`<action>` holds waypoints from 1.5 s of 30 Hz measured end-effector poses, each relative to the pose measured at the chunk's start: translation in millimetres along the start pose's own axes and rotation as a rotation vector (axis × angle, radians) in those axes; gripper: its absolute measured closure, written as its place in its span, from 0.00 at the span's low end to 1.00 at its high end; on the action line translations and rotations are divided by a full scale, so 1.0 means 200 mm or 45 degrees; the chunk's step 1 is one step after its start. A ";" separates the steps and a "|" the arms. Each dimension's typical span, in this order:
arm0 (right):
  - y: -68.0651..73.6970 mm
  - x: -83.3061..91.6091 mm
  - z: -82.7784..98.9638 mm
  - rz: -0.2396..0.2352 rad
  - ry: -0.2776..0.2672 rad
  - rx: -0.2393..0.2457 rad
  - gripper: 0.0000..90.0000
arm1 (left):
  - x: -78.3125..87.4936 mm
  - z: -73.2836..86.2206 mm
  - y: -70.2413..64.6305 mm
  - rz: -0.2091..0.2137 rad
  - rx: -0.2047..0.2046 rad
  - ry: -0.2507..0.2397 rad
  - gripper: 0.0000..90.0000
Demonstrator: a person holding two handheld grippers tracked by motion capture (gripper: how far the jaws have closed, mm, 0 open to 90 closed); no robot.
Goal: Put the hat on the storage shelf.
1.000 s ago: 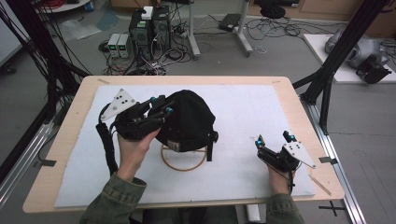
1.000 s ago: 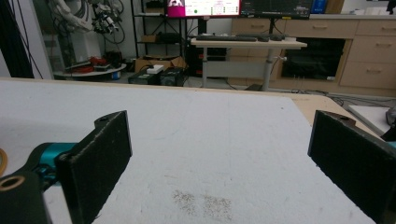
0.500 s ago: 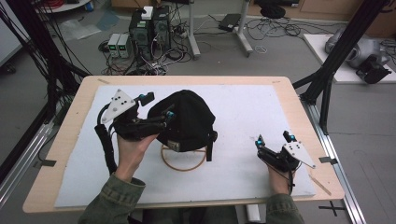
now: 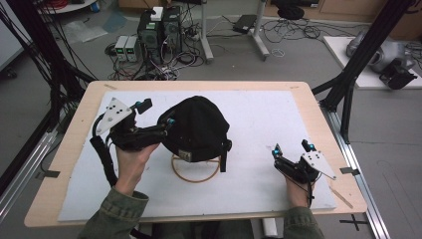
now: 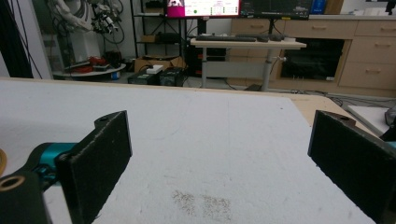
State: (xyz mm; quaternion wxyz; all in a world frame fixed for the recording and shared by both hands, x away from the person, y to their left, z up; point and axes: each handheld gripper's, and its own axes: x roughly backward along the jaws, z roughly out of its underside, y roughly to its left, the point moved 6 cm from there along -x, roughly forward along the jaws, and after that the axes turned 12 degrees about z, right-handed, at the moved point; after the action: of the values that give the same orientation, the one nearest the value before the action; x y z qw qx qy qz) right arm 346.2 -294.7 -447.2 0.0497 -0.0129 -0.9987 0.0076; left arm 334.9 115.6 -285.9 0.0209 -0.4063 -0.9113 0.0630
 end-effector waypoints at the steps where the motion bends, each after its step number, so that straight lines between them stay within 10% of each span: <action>1: 0.00 0.00 0.00 -0.001 0.000 0.005 0.06 | 0.01 0.00 0.01 -0.003 0.006 0.000 0.15; 25: 0.02 0.00 0.00 -0.002 0.005 0.011 0.06 | 0.26 0.08 0.21 -0.256 0.006 -0.076 0.15; 45: 0.01 0.00 0.00 0.001 -0.002 0.010 0.06 | 0.46 0.25 0.42 -0.595 -0.030 -0.123 0.18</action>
State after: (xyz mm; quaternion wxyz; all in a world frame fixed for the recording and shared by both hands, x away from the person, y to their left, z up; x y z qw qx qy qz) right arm 347.3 -292.2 -447.0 0.0488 -0.0129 -0.9987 0.0116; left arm 330.9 235.2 -348.8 -0.0134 -0.1813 -0.9812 0.0650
